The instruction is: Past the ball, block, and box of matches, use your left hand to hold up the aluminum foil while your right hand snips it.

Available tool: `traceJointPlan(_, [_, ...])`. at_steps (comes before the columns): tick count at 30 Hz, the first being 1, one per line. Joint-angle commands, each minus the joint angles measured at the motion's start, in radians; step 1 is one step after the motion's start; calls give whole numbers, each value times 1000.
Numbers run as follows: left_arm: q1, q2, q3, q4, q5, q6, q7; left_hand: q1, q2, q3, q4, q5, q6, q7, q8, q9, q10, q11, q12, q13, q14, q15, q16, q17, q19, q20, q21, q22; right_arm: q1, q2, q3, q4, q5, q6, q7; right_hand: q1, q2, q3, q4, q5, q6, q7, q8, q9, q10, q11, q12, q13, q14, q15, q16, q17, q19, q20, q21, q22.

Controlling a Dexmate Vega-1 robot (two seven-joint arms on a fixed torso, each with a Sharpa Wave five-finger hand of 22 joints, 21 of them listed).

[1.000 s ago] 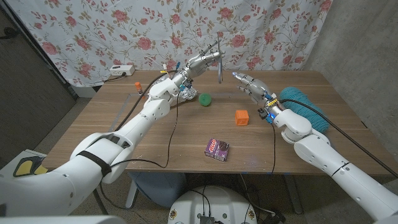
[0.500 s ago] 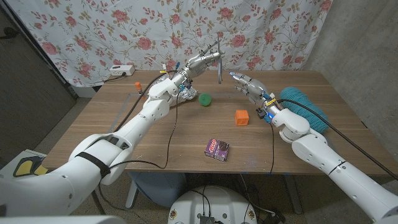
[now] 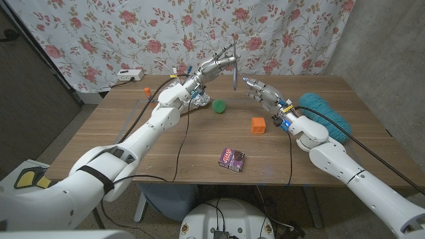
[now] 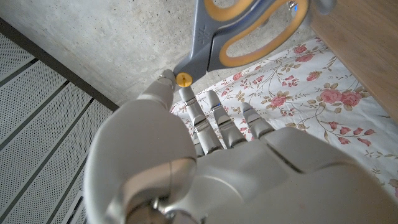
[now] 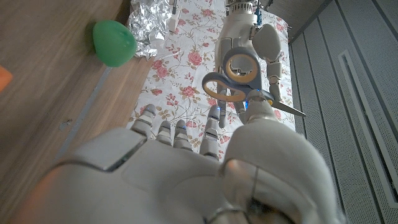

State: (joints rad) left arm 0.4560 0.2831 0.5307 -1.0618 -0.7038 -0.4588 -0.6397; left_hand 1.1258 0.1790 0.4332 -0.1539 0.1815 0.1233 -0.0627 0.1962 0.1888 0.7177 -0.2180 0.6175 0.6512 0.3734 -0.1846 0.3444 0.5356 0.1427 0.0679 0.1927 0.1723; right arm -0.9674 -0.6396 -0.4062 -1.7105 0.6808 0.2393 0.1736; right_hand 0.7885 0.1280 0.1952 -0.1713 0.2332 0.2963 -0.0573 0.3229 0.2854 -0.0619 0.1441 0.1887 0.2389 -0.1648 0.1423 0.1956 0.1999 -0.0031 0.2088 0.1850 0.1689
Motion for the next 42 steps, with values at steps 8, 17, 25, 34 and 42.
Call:
traceJointPlan(8, [22, 26, 13, -57, 45, -23, 50, -1, 5, 30, 33, 7, 13, -2, 5, 1, 3, -7, 6, 6, 6, -28, 8, 8, 2, 6, 3, 2, 22, 28, -12, 64, 96, 26, 108, 25, -6, 12, 1, 9, -9, -5, 3, 12, -19, -2, 4, -6, -39, -1, -6, 1, -5, 1, 0, 1])
traceJointPlan(17, [29, 29, 17, -68, 48, -27, 50, -1, 5, 30, 32, 7, 13, -2, 4, 1, 2, -7, 5, 6, 6, -28, 7, 10, 2, 6, 3, 2, 32, 38, -17, 89, 139, 11, 141, 37, -9, 19, 0, 11, -7, -10, 5, 18, -27, 0, 5, -11, -40, -1, -3, 0, -7, 1, 0, 1])
traceJointPlan(25, [33, 33, 19, -74, 47, -22, 50, 0, 5, 30, 31, 7, 14, -1, 4, 1, 3, -7, 5, 6, 6, -29, 7, 12, 1, 7, 3, 2, 46, 42, -23, 117, 155, 13, 178, 46, -13, 24, 1, 12, 3, -22, 9, 23, -37, -4, 5, -16, -44, -1, -2, 0, -9, 2, -1, 0])
traceJointPlan(34, [34, 36, 22, -79, 51, -21, 51, 0, 5, 31, 31, 7, 14, -1, 3, 1, 2, -7, 4, 6, 6, -29, 7, 14, 0, 8, 3, 2, 54, 51, -27, 141, 178, 15, 215, 50, -20, 26, 3, 13, 0, -26, 8, 27, -51, -6, 3, -19, -54, 0, -3, -1, -15, 3, -2, 0])
traceJointPlan(42, [33, 35, 26, -78, 52, -19, 48, -1, 4, 31, 31, 7, 13, -1, 2, 1, 3, -7, 3, 7, 8, -28, 7, 15, 0, 8, 3, 2, 60, 62, -26, 159, 202, 26, 255, 55, -25, 28, 4, 13, 19, -38, 14, 30, -53, -23, 6, -23, -56, -9, -1, -1, -19, 3, -2, 0])
